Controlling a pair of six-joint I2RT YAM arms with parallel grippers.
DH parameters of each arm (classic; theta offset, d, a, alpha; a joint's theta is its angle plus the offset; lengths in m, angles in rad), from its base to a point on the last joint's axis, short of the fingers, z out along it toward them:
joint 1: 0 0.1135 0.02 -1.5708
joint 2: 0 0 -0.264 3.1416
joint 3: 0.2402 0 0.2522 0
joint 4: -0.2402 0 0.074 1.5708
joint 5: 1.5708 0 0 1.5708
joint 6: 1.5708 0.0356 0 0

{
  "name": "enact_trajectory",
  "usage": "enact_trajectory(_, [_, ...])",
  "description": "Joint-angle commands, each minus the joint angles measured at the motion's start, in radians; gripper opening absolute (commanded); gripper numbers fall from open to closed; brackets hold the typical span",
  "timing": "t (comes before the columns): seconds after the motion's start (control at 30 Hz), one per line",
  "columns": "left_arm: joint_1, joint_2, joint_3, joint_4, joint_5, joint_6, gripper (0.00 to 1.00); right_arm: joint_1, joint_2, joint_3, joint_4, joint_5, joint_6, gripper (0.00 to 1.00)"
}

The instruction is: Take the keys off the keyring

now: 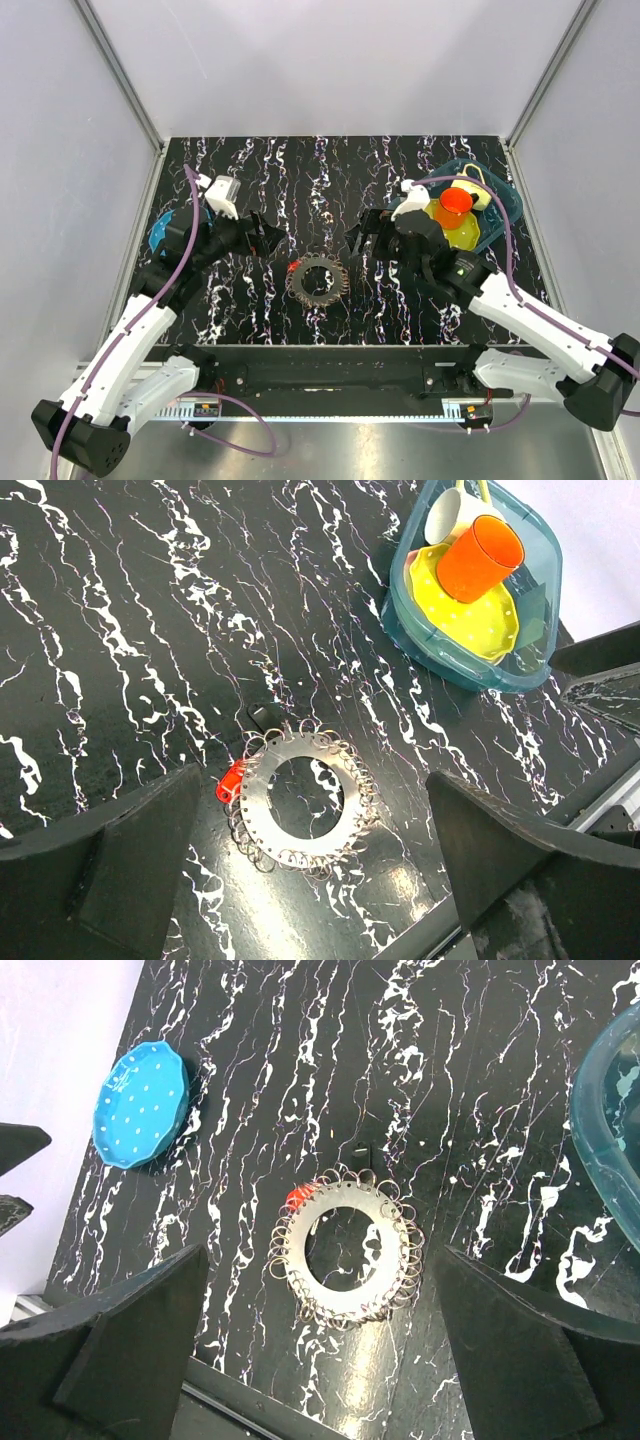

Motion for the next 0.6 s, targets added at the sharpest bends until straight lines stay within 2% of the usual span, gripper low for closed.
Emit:
enact_trajectory(0.0, [0.006, -0.003, 0.004, 0.027, -0.044, -0.007, 0.99, 0.003, 0.021, 0.018, 0.022, -0.002, 0.038, 1.00])
enact_trajectory(0.17, [0.006, 0.005, 0.013, -0.011, -0.121, -0.010, 0.98, 0.003, 0.064, 0.030, 0.008, -0.029, 0.069, 1.00])
enact_trajectory(0.33, [0.003, -0.013, 0.017, -0.132, -0.244, -0.036, 0.97, 0.003, 0.218, 0.079, 0.012, -0.091, 0.061, 0.96])
enact_trajectory(0.43, [0.003, -0.041, 0.001, -0.200, -0.337, -0.047, 0.97, 0.003, 0.357, 0.135, 0.009, -0.092, 0.048, 0.90])
enact_trajectory(0.57, [0.003, -0.134, -0.050, -0.217, -0.379, -0.062, 0.97, 0.010, 0.566, 0.241, 0.037, -0.221, -0.092, 0.73])
